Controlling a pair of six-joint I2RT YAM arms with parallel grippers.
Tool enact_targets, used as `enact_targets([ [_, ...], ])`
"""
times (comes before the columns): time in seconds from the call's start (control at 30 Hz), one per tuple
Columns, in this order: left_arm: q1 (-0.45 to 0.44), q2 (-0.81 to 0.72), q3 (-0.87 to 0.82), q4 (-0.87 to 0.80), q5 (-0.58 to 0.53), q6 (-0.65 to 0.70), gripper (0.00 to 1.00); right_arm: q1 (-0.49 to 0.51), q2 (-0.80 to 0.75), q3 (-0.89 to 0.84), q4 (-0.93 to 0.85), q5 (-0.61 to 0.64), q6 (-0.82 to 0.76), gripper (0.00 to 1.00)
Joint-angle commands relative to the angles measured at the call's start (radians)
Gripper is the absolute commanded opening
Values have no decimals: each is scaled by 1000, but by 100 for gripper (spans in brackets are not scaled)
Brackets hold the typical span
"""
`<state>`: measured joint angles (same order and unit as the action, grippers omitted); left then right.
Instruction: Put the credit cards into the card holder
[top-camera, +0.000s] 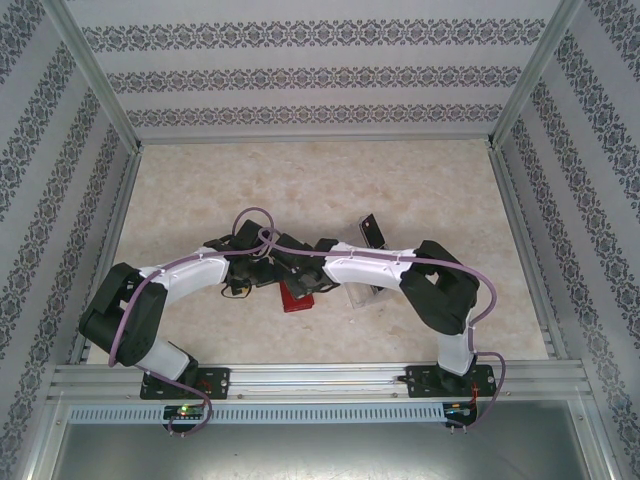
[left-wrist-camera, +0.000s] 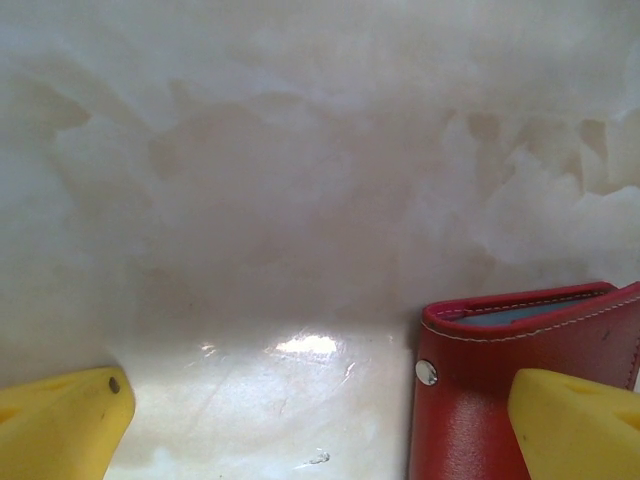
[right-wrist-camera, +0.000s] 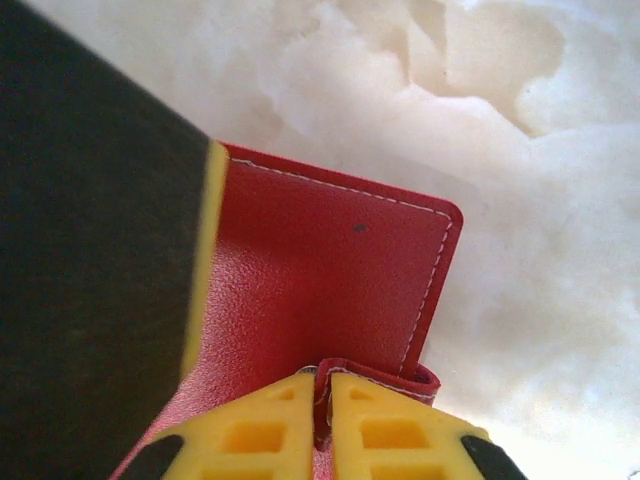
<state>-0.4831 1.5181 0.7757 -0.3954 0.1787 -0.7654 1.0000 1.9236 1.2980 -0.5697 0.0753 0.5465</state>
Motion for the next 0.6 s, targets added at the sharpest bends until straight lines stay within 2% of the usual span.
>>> enact_targets([
  [0.0, -15, 33, -28, 35, 29, 3, 99, 49, 52, 2, 6, -30, -17, 22],
  [0.1, -15, 31, -29, 34, 28, 4, 100, 51, 43, -3, 8, -26, -11, 22],
  [0.43, -16, 31, -27, 32, 29, 6, 100, 49, -53, -1, 7, -20, -6, 55],
  [0.57, -15, 32, -24, 27, 25, 6, 100, 29, -124, -17, 22, -28, 8, 60],
])
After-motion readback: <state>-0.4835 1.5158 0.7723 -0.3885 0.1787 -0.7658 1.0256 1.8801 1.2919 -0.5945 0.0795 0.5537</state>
